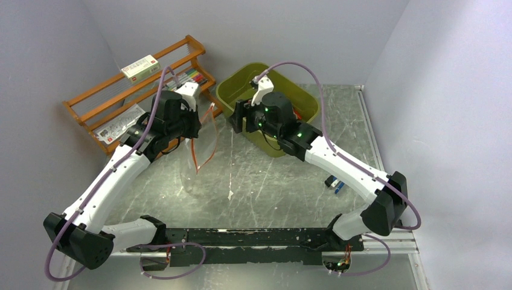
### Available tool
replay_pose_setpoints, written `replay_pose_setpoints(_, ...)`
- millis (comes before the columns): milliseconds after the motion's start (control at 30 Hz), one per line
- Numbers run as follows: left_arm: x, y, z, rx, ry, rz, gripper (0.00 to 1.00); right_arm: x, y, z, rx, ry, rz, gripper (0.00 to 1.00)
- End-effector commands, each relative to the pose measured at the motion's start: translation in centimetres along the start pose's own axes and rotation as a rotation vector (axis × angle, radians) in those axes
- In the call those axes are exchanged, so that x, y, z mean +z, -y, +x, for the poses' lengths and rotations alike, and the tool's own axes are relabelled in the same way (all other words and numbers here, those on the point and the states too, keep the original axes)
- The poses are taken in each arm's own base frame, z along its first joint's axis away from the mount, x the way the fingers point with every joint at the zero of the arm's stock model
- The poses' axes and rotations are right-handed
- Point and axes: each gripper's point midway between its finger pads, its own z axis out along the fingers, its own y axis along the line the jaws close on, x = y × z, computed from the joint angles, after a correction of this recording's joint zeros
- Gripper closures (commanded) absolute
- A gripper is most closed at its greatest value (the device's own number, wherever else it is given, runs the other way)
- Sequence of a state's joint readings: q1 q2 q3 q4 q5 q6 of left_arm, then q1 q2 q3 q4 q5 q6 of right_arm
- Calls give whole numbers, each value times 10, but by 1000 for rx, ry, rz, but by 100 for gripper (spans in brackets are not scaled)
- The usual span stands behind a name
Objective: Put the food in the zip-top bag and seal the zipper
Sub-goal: Pick up the fake vegetable from the bin.
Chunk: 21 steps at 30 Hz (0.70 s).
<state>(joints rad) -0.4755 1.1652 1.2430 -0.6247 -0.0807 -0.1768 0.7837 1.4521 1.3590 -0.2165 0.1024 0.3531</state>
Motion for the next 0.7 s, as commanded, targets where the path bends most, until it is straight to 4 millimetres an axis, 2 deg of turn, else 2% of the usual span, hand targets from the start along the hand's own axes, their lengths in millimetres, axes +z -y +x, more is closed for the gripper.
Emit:
replay_pose_setpoints(0, -6, 2, -13, 34, 41, -17, 93, 3, 51, -19, -83, -9, 164, 38)
replay_pose_setpoints(133, 1, 11, 2, 38, 18, 21, 93, 9, 97, -15, -136, -53, 312, 46)
replay_pose_setpoints(300, 7, 17, 17, 49, 20, 55, 93, 21, 147, -8, -144, -102, 450, 50)
replay_pose_setpoints(467, 4, 19, 16, 43, 67, 71, 93, 39, 178, -3, -150, -121, 521, 55)
replay_pose_setpoints(600, 3, 24, 19, 47, 67, 105, 93, 59, 207, 13, -141, -187, 591, 57)
replay_pose_setpoints(667, 4, 29, 23, 53, 90, 139, 93, 68, 215, 22, -139, -209, 613, 58)
